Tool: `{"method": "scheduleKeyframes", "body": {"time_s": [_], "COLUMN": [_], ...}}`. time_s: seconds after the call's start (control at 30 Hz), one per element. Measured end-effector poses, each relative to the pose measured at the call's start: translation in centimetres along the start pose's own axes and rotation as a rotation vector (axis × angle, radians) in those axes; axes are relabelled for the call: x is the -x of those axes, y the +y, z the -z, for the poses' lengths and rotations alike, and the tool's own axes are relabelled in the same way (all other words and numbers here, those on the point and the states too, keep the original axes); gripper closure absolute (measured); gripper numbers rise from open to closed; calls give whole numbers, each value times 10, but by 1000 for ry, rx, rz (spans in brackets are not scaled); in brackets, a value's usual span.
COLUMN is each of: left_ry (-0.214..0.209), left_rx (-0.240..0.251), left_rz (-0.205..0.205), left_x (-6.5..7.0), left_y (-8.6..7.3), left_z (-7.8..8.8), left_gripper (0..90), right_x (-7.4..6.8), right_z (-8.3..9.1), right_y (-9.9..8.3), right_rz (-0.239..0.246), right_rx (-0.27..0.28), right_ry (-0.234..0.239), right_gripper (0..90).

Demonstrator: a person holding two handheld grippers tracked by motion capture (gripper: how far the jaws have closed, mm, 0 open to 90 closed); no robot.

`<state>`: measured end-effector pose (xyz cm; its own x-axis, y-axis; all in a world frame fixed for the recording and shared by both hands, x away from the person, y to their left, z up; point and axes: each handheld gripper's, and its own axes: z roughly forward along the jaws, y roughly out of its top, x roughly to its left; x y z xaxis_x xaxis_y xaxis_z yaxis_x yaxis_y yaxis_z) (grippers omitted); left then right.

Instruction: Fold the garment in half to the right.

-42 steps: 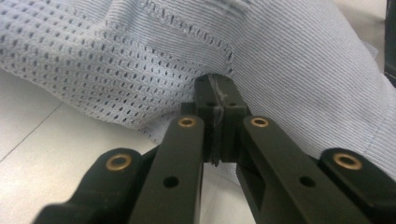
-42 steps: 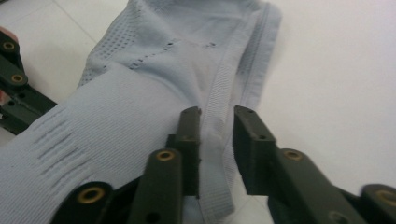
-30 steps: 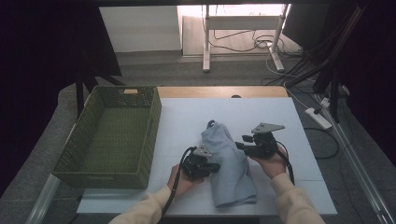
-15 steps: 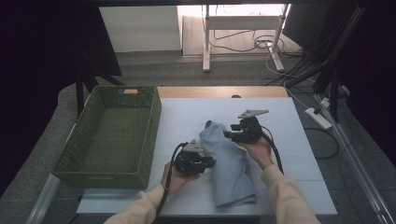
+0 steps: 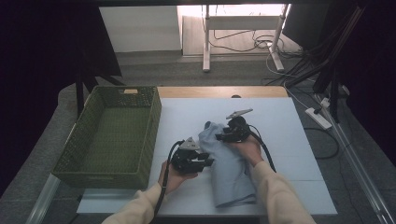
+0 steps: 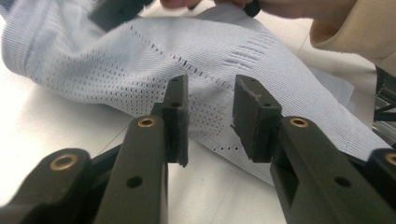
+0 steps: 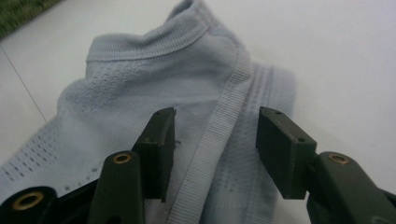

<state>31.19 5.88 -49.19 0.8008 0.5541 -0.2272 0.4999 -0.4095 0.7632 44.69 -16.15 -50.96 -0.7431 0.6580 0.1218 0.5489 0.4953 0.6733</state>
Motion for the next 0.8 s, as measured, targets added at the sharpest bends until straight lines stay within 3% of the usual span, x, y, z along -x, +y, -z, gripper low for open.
{"method": "scheduleKeyframes", "body": {"time_s": [0.17, 0.3, 0.47, 0.63, 0.8], "left_ry": [2, 2, 1, 2, 4], "left_rx": [0, -1, -1, 5, 3], "left_rz": [-2, -3, -4, -4, -10], "left_x": [0, 0, -1, -1, -1], "left_y": [0, 0, 0, 0, 0], "left_z": [1, 1, 2, 3, 4], "left_gripper": [654, 651, 650, 647, 647], "right_x": [-5, -9, -12, -19, -24], "right_z": [-8, -10, -6, 13, 48], "right_y": [-3, -4, -4, 0, 0], "right_rz": [34, 85, 114, 149, 165], "right_rx": [-37, -31, -15, 70, 167], "right_ry": [17, 22, 10, -20, -58], "right_gripper": [609, 743, 806, 815, 818]}}
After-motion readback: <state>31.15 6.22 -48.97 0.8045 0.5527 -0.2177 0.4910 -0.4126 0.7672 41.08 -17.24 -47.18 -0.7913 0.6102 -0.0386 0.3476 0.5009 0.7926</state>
